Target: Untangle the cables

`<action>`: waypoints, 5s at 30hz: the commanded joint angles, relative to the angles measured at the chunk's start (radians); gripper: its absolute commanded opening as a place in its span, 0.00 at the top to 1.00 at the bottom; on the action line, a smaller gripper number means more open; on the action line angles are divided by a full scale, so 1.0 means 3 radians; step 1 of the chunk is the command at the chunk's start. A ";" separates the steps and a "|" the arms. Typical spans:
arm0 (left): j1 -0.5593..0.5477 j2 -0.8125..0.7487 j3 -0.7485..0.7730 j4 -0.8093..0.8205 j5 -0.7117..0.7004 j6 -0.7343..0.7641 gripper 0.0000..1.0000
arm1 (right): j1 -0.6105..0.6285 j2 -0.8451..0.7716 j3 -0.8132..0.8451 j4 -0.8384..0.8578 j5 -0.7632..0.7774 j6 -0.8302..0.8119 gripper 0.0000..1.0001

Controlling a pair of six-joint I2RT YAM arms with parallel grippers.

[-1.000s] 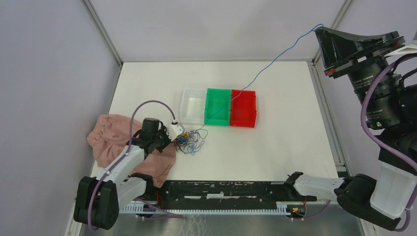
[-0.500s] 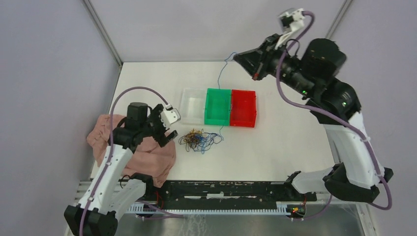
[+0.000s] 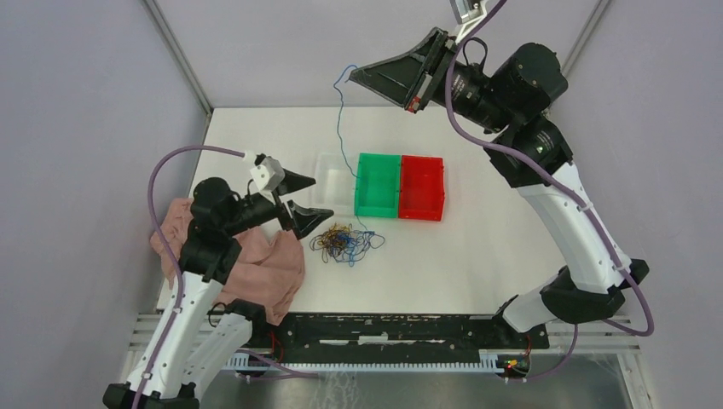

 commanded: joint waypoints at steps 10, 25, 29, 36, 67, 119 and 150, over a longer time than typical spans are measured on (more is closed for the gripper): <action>-0.0752 0.0512 -0.0426 0.0846 -0.0099 -0.0387 0.09 | -0.0013 0.0200 0.0310 0.0850 -0.0228 0.0765 1.00; -0.0805 0.0716 -0.0357 0.0996 0.0064 -0.0365 0.76 | -0.0016 0.0159 0.0084 0.1030 -0.0344 0.0825 1.00; -0.0805 0.0669 -0.0183 0.0764 0.0197 -0.0291 0.97 | -0.0021 0.0048 -0.0213 0.1069 -0.0353 0.0760 1.00; -0.0803 0.0569 0.0338 0.0181 0.0351 -0.0117 0.97 | -0.0040 -0.0497 -0.1253 0.0334 -0.0054 -0.0554 0.49; -0.0803 0.0508 0.1158 -0.0068 0.0080 -0.0058 0.97 | 0.0142 -0.1531 -0.3946 0.1989 -0.0608 -0.1464 0.24; -0.0805 0.0759 0.2069 0.0106 -0.0074 -0.0189 0.97 | 0.0638 0.0172 -0.4345 0.4000 -0.0792 0.0168 0.78; -0.0807 0.1254 0.1593 -0.0366 -0.1073 0.1004 0.97 | 0.0251 -0.2032 -0.4687 0.0535 0.1278 -0.1293 1.00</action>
